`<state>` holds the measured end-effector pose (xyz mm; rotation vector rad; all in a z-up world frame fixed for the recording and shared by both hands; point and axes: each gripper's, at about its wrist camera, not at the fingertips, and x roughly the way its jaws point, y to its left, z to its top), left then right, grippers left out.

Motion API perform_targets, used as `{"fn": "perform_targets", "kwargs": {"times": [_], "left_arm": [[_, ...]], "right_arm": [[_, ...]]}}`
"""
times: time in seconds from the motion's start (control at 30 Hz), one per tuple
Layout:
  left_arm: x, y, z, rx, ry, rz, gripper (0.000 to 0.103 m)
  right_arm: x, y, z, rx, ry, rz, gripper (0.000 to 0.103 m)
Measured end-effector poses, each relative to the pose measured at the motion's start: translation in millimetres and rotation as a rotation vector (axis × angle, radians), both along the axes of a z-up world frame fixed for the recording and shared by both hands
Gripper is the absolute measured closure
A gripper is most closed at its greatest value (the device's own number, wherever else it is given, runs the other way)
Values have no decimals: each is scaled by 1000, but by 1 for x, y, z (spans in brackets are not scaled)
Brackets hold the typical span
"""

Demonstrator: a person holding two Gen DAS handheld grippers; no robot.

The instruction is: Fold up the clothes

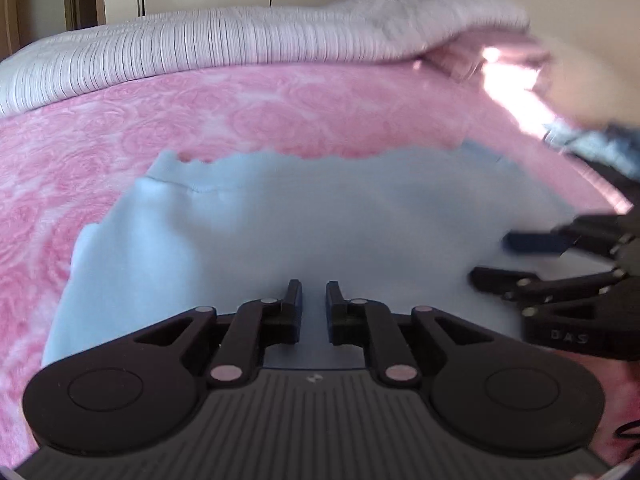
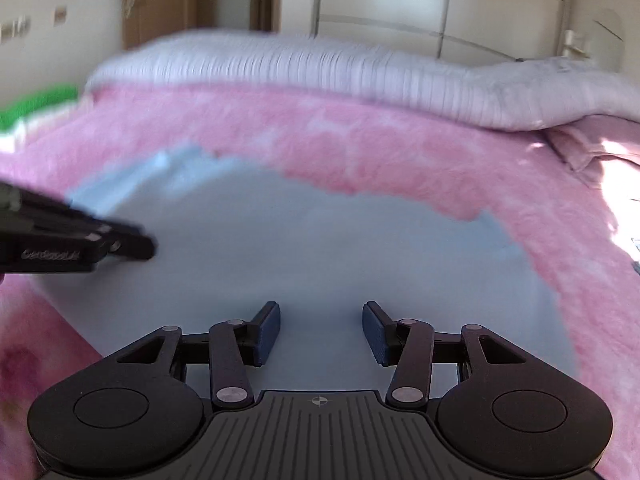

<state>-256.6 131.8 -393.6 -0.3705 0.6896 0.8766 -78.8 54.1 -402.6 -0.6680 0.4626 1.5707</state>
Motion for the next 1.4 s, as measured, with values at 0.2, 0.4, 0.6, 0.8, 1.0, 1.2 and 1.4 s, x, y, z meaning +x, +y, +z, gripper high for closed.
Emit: {"fn": "perform_targets", "kwargs": {"times": [0.2,0.4,0.6,0.8,1.0,1.2,1.4], "left_arm": [[-35,16,8,-14,-70,89,100],[-88,-10,24,-21,-110,188,97],[-119,-33,18,-72,-119,316,96],[-100,-71,55,-63,-21,335,82],[-82,-113,60,-69,79,302,76],[-79,-151,80,-33,86,293,72],[-79,-189,105,55,90,267,67]], "right_arm": [[41,2,4,5,120,-98,84],[63,-53,33,62,192,-269,78],[71,-85,17,9,172,-348,72],[46,-96,44,-48,165,-386,38],[21,-120,55,-105,202,-388,31],[-2,-145,68,-125,150,-395,31],[-18,-176,89,-64,140,-387,31]]}}
